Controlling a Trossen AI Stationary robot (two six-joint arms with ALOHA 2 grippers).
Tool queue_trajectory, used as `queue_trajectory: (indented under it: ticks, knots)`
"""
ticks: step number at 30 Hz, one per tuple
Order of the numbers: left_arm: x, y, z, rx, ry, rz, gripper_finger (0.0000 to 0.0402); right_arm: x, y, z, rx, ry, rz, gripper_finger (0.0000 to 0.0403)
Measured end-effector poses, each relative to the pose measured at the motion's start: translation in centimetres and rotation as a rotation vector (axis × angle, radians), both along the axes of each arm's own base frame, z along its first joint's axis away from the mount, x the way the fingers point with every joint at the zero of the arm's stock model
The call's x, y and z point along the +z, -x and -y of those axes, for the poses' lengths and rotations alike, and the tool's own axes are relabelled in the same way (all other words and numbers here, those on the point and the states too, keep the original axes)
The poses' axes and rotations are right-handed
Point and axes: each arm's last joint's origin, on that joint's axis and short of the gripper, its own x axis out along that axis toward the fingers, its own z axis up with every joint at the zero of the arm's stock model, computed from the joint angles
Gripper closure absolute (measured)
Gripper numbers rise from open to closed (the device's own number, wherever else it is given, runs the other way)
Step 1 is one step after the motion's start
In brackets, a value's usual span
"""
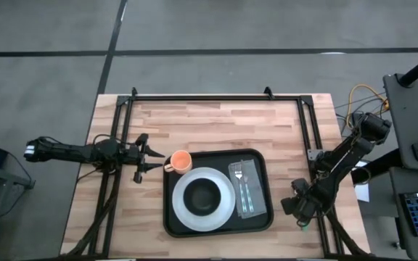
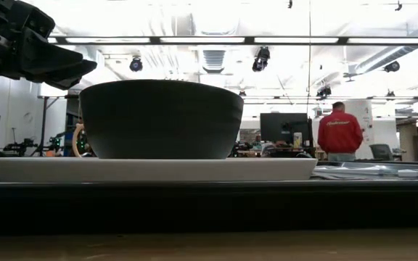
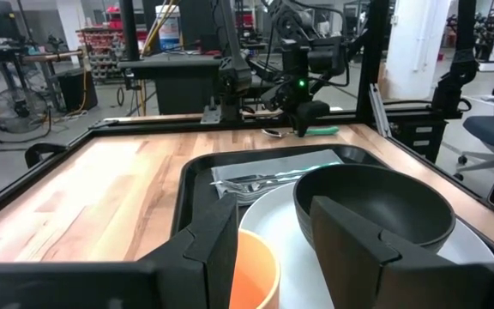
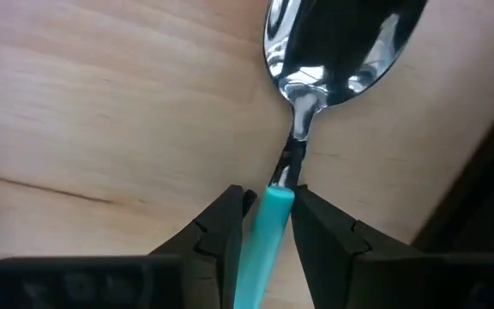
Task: Set up tray
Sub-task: Put the blue spoon on top of the gray napkin right of the blue knife
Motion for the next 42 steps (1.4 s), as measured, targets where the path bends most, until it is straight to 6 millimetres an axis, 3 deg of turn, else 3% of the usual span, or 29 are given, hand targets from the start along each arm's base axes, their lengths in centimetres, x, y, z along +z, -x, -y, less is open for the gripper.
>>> queue_trajectory:
  ticks: [5, 11, 20, 27, 35, 42]
  knots:
    - [0.0, 0.0, 0.0, 0.0, 0.0, 0.0, 0.0272, -0.4, 0.1, 0.3, 0.006, -0.012, 0.0, 0.032]
    - [0.0, 0.0, 0.0, 0.0, 0.0, -0.001, 0.0272, 0.2, -0.3, -0.1, 0.017, 0.001, 0.002, 0.0376]
    - [0.0, 0.0, 0.0, 0.0, 0.0, 0.0, 0.0272, 1.7, -2.0, -0.1, -0.033, 0.05, 0.029, 0.0377]
    - [0.0, 0.0, 0.0, 0.0, 0.0, 0.0, 0.0272, 4.5, -5.1, 0.4, -0.094, 0.156, 0.146, 0.0377]
    - [0.0, 0.0, 0.0, 0.0, 0.0, 0.0, 0.0272, 7.1, -9.9, 1.4, -0.035, 0.231, 0.292, 0.0377]
    - [0.0, 0.0, 0.0, 0.0, 0.0, 0.0, 0.0272, 7.1, -14.2, 3.7, 0.011, 0.264, 0.272, 0.0377]
